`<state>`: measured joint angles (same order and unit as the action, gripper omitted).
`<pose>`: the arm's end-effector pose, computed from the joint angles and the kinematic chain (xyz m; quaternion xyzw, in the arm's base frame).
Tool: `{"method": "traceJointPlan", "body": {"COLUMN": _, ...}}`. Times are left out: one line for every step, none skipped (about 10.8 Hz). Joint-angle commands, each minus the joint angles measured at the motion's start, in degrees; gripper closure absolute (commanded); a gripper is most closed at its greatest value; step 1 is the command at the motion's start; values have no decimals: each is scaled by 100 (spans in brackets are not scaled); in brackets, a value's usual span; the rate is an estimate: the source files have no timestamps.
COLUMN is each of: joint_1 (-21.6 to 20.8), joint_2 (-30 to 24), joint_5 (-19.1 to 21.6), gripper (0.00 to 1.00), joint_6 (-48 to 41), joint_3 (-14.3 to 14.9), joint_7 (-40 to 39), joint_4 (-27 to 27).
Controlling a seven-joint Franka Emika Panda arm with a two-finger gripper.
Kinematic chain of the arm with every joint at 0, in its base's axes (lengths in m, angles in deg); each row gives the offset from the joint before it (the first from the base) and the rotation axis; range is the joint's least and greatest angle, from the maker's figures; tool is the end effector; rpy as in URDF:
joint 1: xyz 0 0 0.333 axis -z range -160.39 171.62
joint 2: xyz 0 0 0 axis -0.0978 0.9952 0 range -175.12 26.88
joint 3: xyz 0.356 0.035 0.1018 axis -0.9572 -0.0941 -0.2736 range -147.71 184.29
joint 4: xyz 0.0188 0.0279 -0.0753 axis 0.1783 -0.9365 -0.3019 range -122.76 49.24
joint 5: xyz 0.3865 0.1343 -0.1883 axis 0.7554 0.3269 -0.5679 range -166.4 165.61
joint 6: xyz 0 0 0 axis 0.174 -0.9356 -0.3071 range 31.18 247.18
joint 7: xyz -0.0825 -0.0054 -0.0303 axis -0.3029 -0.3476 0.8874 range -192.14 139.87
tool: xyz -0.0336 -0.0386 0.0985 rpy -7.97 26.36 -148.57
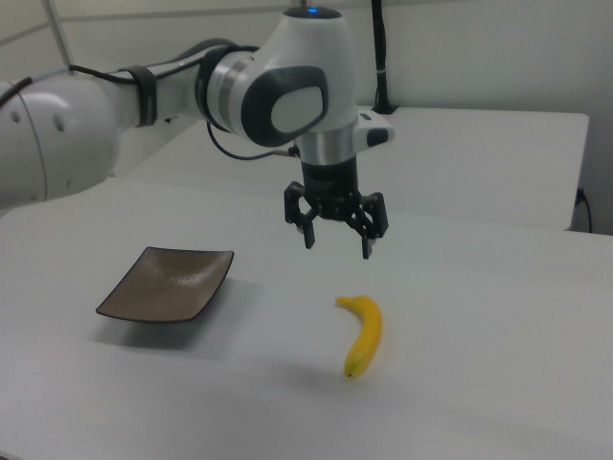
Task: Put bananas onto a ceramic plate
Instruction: 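Lower the open gripper onto the banana and close on it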
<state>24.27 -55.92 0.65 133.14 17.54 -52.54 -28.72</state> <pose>0.6990 -0.2255 0.5540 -0.9973 -0.0721 -0.0106 0.0075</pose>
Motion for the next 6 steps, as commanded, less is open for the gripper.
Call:
{"method": "traceJointPlan", "body": {"joint_1": 51, "joint_2": 411, "joint_5": -262, "gripper": 0, "joint_6": 292, "joint_3": -92, "joint_7": -5, "joint_4": 13}}
{"method": "traceJointPlan", "body": {"joint_1": 51, "joint_2": 543, "joint_5": -315, "gripper": 0, "joint_6": 380, "joint_3": -92, "joint_7": 4, "joint_4": 5}}
{"method": "traceJointPlan", "body": {"joint_1": 51, "joint_2": 674, "joint_5": -324, "gripper": 0, "joint_6": 441, "joint_3": -92, "joint_7": 21, "joint_4": -4}}
{"method": "traceJointPlan", "body": {"joint_1": 51, "joint_2": 832, "joint_5": -368, "gripper": 0, "joint_6": 512, "joint_3": -92, "joint_7": 30, "joint_4": -13}}
{"method": "traceJointPlan", "body": {"joint_1": 33, "joint_2": 895, "joint_5": -420, "gripper": 0, "joint_6": 721, "joint_3": -92, "joint_7": 91, "joint_4": -91}}
{"method": "traceJointPlan", "body": {"joint_1": 24, "joint_2": 965, "joint_5": -464, "gripper": 0, "joint_6": 949, "joint_3": -92, "joint_7": 257, "joint_4": -197}}
